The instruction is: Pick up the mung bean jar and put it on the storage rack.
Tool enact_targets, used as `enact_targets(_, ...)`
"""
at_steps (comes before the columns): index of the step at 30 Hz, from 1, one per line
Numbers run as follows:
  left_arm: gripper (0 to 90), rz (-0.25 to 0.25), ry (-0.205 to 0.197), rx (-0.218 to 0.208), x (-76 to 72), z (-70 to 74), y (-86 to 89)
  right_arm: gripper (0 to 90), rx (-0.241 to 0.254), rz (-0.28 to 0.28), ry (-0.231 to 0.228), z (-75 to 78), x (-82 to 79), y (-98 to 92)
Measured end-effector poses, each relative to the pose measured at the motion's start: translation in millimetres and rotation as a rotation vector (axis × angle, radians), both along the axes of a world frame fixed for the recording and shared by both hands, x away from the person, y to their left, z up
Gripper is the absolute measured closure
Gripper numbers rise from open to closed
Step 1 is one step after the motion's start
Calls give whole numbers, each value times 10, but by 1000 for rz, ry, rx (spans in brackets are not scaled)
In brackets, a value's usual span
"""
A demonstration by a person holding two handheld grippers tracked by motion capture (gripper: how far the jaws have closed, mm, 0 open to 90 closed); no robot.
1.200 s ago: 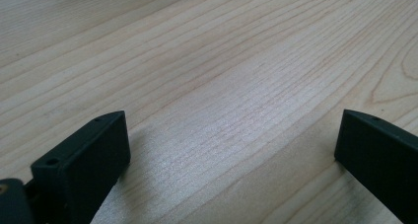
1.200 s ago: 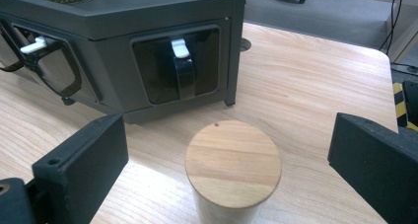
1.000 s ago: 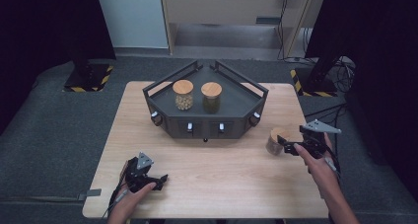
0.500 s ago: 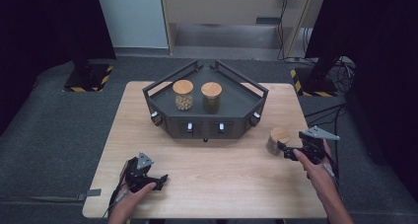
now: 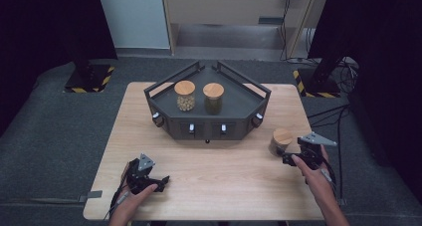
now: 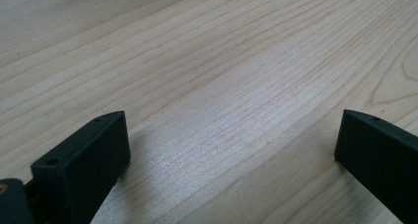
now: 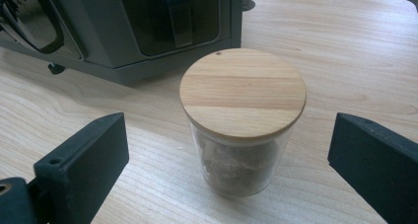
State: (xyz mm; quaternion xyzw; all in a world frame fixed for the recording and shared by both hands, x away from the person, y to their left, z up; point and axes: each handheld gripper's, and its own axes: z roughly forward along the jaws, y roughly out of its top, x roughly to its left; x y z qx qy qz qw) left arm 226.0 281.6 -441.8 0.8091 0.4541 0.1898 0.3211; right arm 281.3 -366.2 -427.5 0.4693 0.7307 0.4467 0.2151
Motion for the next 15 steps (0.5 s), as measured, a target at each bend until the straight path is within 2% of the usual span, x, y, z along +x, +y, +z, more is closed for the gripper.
enact_targets(15,0,0,0,0,1,0,0,20,5,-20,24,-116,11,-22)
